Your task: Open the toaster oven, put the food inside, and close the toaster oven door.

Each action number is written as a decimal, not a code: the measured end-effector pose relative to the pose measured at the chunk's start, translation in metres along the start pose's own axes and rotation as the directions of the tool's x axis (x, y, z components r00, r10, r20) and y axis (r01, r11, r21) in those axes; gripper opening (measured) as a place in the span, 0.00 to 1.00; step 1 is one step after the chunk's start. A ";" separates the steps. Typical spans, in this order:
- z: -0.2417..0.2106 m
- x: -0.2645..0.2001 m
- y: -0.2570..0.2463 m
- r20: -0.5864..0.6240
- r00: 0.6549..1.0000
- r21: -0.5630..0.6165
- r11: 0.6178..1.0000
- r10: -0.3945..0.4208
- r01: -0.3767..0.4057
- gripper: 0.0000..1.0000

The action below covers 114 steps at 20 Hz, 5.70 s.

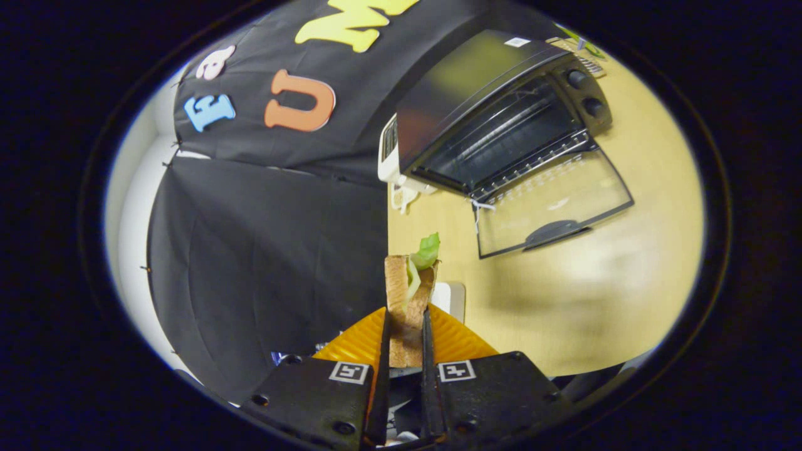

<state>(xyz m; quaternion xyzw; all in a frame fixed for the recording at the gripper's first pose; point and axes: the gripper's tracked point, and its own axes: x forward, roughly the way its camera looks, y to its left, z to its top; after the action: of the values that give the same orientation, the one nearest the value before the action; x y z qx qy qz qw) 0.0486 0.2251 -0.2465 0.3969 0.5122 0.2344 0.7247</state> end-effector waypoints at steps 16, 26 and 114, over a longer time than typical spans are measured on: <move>0.160 0.030 -0.099 0.516 0.856 0.277 0.941 0.026 -0.195 0.27; 0.217 0.086 -0.112 0.694 0.720 0.346 0.885 -0.017 -0.312 0.27; 0.092 -0.057 0.036 0.786 0.595 -0.428 0.543 -0.171 0.722 0.93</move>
<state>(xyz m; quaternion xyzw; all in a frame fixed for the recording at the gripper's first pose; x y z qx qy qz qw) 0.1153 0.1726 -0.1704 -0.0219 0.1740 0.0456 0.9834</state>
